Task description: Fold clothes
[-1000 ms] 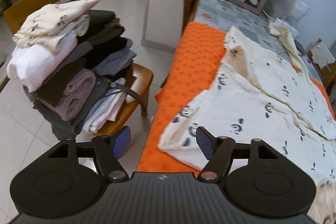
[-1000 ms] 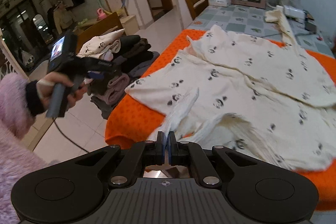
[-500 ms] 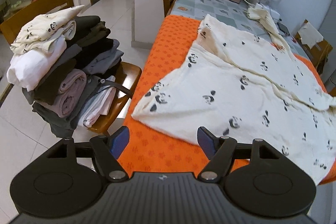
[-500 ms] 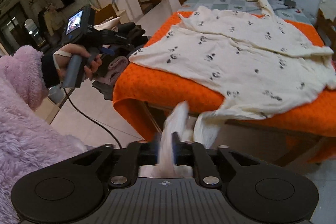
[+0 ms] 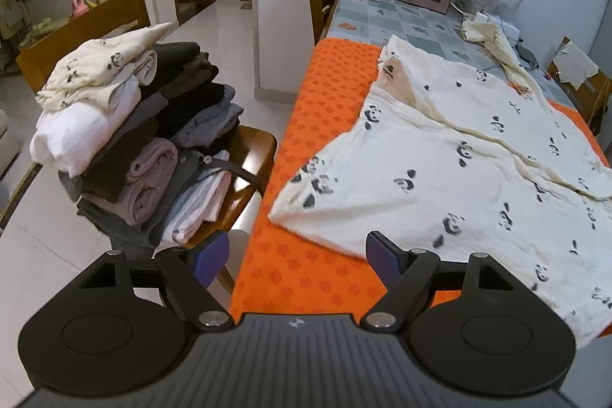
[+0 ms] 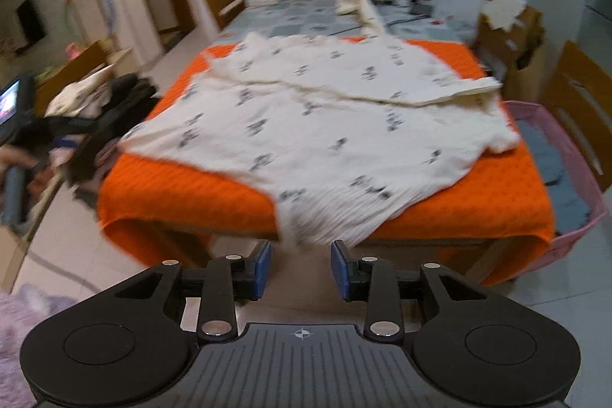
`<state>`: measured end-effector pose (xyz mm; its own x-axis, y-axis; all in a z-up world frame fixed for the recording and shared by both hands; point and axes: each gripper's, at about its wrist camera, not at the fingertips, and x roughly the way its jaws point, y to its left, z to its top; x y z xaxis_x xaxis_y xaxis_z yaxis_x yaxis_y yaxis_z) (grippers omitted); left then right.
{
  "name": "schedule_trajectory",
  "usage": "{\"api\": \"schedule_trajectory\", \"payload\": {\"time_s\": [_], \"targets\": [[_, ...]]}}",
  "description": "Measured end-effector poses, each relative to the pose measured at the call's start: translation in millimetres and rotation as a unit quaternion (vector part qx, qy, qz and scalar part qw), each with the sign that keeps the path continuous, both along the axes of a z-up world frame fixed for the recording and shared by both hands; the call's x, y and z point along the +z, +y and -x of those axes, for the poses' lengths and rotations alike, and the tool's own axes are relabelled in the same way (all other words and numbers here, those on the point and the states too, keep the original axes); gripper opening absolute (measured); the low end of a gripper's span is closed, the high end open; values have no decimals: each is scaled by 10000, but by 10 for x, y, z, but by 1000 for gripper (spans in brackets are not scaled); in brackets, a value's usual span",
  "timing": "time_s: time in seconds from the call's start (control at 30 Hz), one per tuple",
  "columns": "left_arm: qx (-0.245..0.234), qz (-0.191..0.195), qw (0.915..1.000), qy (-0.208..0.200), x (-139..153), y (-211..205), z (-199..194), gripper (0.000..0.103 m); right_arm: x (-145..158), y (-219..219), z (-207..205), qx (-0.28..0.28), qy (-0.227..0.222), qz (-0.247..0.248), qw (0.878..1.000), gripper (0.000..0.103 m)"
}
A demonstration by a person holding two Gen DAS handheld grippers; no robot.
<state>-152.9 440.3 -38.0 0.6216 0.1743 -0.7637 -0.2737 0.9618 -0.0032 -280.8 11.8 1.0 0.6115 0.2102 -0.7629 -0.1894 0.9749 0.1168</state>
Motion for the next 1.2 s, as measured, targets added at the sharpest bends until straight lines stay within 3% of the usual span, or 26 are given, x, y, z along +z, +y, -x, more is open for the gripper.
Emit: {"api": "schedule_trajectory", "payload": {"time_s": [0.3,0.53,0.8,0.9,0.97,1.2], "targets": [[-567,108,9983,-24,-303,197,-1003,82,-196,-106,-836,-1070,22,-24,9943,38],[-1178,286,9925,153,-631,221,-1891,59,-329,-58,-1461,-1840,190,-156,9826,38],[-1662,495,9848,50,-872,162,-2667,40,-394,98,-1909,-2028,343,2,9786,38],[-1435,947,9850,-159,-855,263,-2851,39,-388,127,-2055,-2019,363,94,9787,38],[-1399,1154,9834,-93,-869,297,-3005,39,-390,140,-2141,-2002,375,131,9790,38],[-1757,1199,9770,119,-993,227,-3334,39,-441,149,-2383,-1990,476,194,9787,38]]}}
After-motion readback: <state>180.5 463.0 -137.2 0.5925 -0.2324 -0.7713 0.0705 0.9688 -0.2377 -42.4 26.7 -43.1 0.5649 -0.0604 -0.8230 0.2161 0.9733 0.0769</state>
